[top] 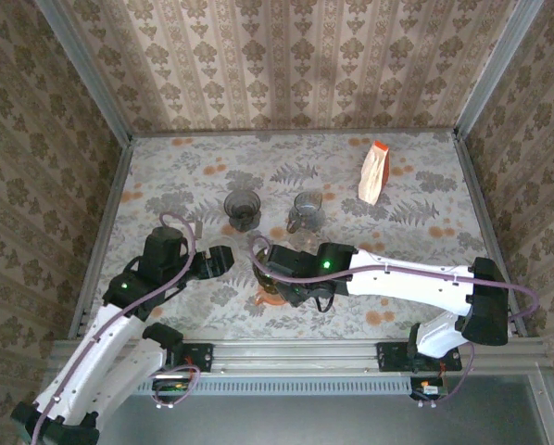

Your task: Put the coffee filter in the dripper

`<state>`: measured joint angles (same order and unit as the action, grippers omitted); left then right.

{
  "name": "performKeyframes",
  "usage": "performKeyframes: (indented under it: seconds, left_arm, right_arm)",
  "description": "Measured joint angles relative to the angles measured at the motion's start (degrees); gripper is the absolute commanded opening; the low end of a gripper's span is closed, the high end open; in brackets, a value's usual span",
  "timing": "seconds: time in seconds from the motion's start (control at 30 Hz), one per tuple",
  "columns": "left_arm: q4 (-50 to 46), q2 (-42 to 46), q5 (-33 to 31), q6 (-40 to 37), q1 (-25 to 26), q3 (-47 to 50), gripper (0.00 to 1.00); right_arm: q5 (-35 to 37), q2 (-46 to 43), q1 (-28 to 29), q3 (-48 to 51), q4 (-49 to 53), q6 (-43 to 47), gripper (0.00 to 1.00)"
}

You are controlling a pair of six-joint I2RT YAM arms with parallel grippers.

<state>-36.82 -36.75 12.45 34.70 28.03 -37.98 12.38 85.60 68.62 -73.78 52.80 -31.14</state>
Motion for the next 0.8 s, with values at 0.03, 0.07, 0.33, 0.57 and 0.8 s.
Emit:
performKeyframes:
  seconds: [0.03,0.07,0.33,0.57,0.8]
  left_arm:
    - [0.00,0.02,0.04,0.00,0.00,0.02,0.83]
    - [0.02,0.02,0.04,0.00,-0.02,0.04,0.83]
    - [0.83,-0.04,0.79,0.02,-0.07,0.52,0.84]
    - [1.22,-0.42,1.29,0.02,-0.37,0.76,0.84]
    - [1.27,-0.70,1.33,0.02,-0.39,0.83,0.84]
  right_arm:
    - [-0.04,0.00,0.00,0.13,-0.09,-0.15,0.38]
    - [-0.22,0.00,0.00,0.28,-0.24,-0.28,0.41]
    - [-1.97,-0.31,0.00,1.64,-2.93,-0.74,0.55]
    - [-4.11,-1.68,0.00,2.05,-5.53,-0.74,0.58]
    - [-4.28,-1.88,0.00,2.08,-5.99,-0.98,0.58]
